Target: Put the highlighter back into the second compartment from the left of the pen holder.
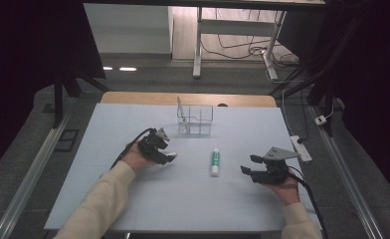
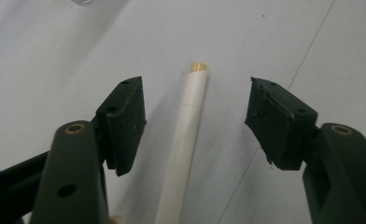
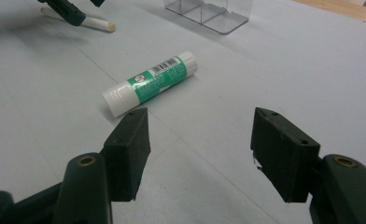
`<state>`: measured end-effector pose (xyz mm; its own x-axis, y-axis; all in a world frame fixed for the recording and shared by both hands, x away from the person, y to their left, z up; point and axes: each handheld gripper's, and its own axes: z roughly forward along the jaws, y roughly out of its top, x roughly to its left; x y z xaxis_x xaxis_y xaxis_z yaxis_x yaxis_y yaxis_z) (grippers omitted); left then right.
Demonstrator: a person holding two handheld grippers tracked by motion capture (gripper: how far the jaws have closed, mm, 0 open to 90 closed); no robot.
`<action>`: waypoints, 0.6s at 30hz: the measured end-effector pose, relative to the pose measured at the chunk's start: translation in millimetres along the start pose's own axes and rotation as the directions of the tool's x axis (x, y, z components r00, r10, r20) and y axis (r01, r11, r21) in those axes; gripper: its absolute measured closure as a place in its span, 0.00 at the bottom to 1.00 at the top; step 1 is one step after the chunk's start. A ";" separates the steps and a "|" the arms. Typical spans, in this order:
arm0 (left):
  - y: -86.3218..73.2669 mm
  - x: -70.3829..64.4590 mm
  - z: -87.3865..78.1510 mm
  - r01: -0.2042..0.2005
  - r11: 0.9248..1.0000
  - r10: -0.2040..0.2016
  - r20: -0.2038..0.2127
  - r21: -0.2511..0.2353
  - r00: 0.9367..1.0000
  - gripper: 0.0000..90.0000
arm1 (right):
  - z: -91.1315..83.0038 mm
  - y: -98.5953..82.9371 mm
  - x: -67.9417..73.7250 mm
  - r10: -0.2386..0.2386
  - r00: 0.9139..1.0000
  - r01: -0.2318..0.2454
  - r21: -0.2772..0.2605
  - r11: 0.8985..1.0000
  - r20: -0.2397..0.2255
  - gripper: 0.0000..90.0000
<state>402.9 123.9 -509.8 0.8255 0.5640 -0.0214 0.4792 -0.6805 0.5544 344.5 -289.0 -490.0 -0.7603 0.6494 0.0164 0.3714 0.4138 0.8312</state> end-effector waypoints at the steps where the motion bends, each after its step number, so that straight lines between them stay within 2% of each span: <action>1: -0.1 1.1 1.9 0.005 1.000 -0.005 0.002 0.004 1.000 0.43 | 0.1 -0.1 -0.1 0.000 1.000 0.000 0.002 1.000 0.000 0.42; 5: 0.3 2.1 7.9 0.012 1.000 -0.012 0.011 0.020 1.000 0.47 | 0.1 -0.4 -0.2 -0.001 1.000 0.001 0.006 1.000 0.009 0.42; 18: 6.5 -1.5 14.7 -0.034 0.997 0.032 0.029 0.069 0.999 0.71 | 0.2 -0.9 -1.0 0.005 1.000 -0.005 0.005 1.000 0.002 0.42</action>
<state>409.2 111.8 -518.4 0.8486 0.5283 -0.0274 0.4705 -0.7300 0.4957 345.0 -289.9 -490.9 -0.7576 0.6525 0.0191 0.3773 0.4139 0.8284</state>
